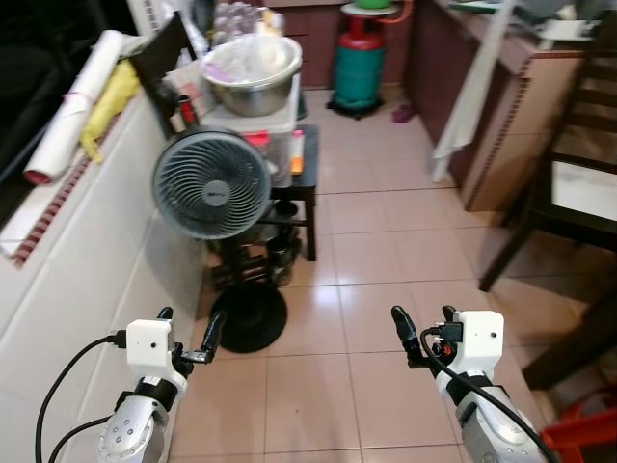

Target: Setting the table

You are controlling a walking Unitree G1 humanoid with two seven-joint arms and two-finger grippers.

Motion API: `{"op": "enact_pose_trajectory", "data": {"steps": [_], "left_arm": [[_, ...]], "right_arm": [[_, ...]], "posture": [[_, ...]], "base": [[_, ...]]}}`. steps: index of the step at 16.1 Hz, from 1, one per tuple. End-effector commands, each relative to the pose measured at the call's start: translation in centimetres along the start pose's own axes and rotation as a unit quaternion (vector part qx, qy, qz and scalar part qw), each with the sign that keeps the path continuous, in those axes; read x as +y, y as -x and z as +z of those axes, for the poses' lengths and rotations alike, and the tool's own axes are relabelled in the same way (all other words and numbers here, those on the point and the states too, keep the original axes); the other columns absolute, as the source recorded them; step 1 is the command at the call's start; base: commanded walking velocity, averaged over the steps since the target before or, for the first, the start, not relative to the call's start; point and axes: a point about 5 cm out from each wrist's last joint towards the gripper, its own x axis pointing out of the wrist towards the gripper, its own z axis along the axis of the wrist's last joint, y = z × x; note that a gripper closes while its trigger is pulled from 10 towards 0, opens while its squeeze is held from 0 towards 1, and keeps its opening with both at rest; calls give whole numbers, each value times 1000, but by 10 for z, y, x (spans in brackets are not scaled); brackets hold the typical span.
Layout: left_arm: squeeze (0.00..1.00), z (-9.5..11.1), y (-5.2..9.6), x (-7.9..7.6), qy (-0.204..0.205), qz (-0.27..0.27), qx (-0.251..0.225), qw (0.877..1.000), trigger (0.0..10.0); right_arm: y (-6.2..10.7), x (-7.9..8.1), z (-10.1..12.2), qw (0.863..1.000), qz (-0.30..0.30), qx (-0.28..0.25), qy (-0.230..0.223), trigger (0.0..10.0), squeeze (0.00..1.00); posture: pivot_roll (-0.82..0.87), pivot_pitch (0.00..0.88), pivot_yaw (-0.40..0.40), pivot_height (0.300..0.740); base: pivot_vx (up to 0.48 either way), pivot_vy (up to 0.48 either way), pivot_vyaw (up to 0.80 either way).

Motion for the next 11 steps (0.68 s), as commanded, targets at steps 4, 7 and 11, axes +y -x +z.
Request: {"op": "enact_pose_trajectory", "data": {"steps": [4,7,11], "left_arm": [[0,3,-2,-8,0,-35,9,999,10000],[0,2,-1,-9,4,-37,16,999,10000],[0,3,-1,-11,6,-37,16,999,10000]], "right_arm": [[5,3,2,1000,5,4,-2,10000,0],[5,4,3,1000,8,6,1,10000,0],[3,5,6,1000,13,7,4,10000,0]], "posture": [[-14,0,87,740],[-8,0,77,740],[-2,0,67,740]], "base": [[138,0,-800],[0,0,-800],[0,0,-800]]}}
